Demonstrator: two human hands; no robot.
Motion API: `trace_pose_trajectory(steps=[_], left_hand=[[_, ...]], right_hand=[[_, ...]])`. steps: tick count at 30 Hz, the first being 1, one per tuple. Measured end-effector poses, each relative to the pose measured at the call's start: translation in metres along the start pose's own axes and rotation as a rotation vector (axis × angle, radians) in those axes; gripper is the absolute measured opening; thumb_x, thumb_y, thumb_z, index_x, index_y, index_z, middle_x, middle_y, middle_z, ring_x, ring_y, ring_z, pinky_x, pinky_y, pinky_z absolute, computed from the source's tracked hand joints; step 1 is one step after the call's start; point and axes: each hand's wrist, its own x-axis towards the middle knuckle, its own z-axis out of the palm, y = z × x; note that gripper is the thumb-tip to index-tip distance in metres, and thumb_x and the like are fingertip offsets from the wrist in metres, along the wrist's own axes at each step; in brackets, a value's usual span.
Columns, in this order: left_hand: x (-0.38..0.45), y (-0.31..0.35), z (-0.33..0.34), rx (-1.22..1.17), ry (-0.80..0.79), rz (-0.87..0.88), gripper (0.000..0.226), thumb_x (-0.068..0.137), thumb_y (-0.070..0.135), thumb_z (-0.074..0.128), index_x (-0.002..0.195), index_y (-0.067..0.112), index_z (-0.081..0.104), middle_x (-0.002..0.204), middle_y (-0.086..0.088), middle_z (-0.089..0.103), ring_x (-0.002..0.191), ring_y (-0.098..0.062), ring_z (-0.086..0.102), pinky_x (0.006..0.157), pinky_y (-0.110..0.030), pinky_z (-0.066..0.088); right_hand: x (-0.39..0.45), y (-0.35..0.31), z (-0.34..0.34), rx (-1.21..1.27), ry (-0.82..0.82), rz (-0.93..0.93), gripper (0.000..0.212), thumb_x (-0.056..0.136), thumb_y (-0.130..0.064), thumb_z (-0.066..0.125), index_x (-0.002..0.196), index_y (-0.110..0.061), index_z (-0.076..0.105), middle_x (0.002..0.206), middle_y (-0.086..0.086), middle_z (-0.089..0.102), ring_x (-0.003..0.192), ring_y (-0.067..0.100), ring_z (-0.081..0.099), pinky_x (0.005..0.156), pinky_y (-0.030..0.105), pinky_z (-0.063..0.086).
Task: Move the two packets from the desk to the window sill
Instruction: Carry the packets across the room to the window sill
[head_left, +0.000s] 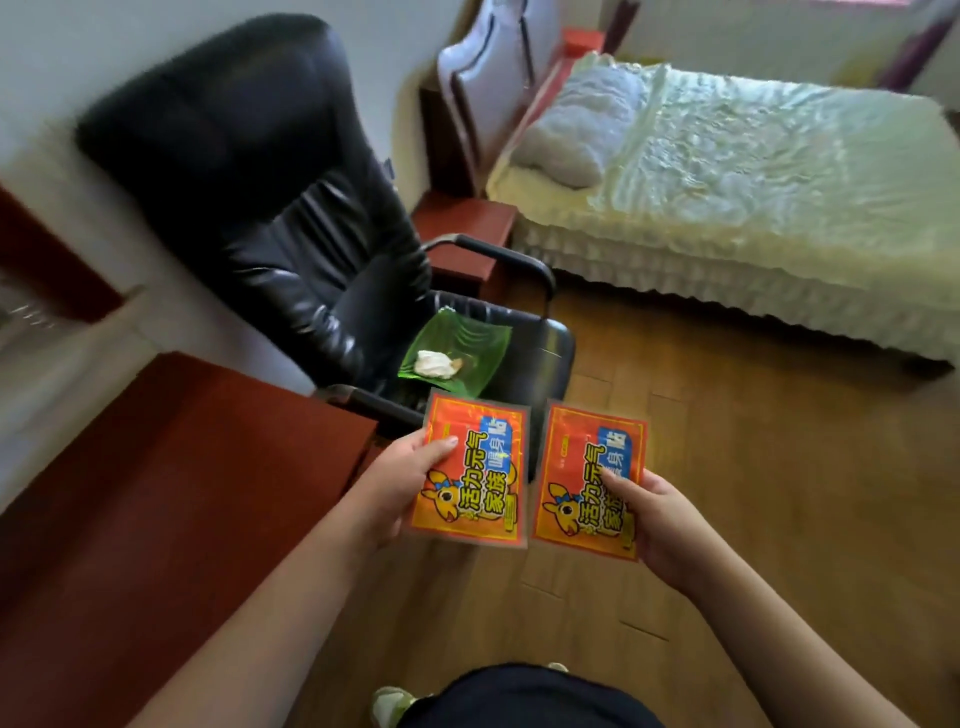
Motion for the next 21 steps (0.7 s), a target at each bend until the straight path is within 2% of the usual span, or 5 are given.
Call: trace_pose_trajectory(steps=[8, 12, 17, 21], left_hand=[[0.032, 0.019, 0.11, 0.136, -0.159, -0.002, 0.021, 0.097, 0.015, 0.053, 0.115, 0.006, 0.06, 0.087, -0.016, 0.078, 0.075, -0.03, 0.076, 0.062, -0.043, 0.062], [0.051, 0.026, 0.15, 0.204, -0.246, -0.007, 0.025, 0.097, 0.017, 0.054, 0.118, 0.005, 0.059, 0.094, -0.018, 0.077, 0.082, -0.033, 0.074, 0.075, -0.048, 0.061], [0.08, 0.037, 0.194, 0.251, -0.36, -0.026, 0.022, 0.097, 0.018, 0.055, 0.115, 0.008, 0.06, 0.099, -0.021, 0.076, 0.084, -0.034, 0.074, 0.072, -0.047, 0.062], [0.116, 0.054, 0.22, 0.299, -0.438, -0.028, 0.022, 0.096, 0.019, 0.055, 0.115, 0.008, 0.061, 0.097, -0.018, 0.077, 0.084, -0.034, 0.075, 0.073, -0.046, 0.061]], right_hand=[[-0.036, -0.028, -0.086, 0.126, 0.074, -0.096, 0.019, 0.095, -0.012, 0.054, 0.112, -0.009, 0.063, 0.093, 0.014, 0.079, 0.08, 0.027, 0.077, 0.067, 0.042, 0.063], [-0.045, -0.038, -0.115, 0.189, 0.145, -0.131, 0.021, 0.095, -0.013, 0.054, 0.113, -0.009, 0.063, 0.098, 0.016, 0.078, 0.082, 0.029, 0.076, 0.068, 0.043, 0.063], [-0.045, -0.05, -0.142, 0.24, 0.237, -0.17, 0.022, 0.094, -0.014, 0.056, 0.115, -0.009, 0.063, 0.101, 0.017, 0.077, 0.087, 0.03, 0.075, 0.074, 0.046, 0.062], [-0.033, -0.066, -0.156, 0.275, 0.306, -0.212, 0.022, 0.095, -0.013, 0.055, 0.115, -0.01, 0.064, 0.099, 0.015, 0.078, 0.085, 0.028, 0.076, 0.072, 0.045, 0.063]])
